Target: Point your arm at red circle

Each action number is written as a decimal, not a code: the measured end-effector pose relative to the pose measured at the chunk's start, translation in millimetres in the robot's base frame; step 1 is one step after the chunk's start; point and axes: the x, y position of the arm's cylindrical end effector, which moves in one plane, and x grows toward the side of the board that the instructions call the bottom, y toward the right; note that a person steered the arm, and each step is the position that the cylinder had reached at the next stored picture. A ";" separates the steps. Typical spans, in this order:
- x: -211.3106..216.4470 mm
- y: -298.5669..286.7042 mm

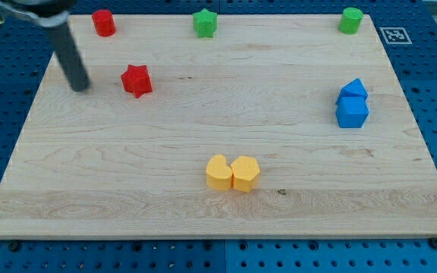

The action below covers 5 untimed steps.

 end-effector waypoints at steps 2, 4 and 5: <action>-92.3 -38.2; -167.8 15.3; -167.8 25.2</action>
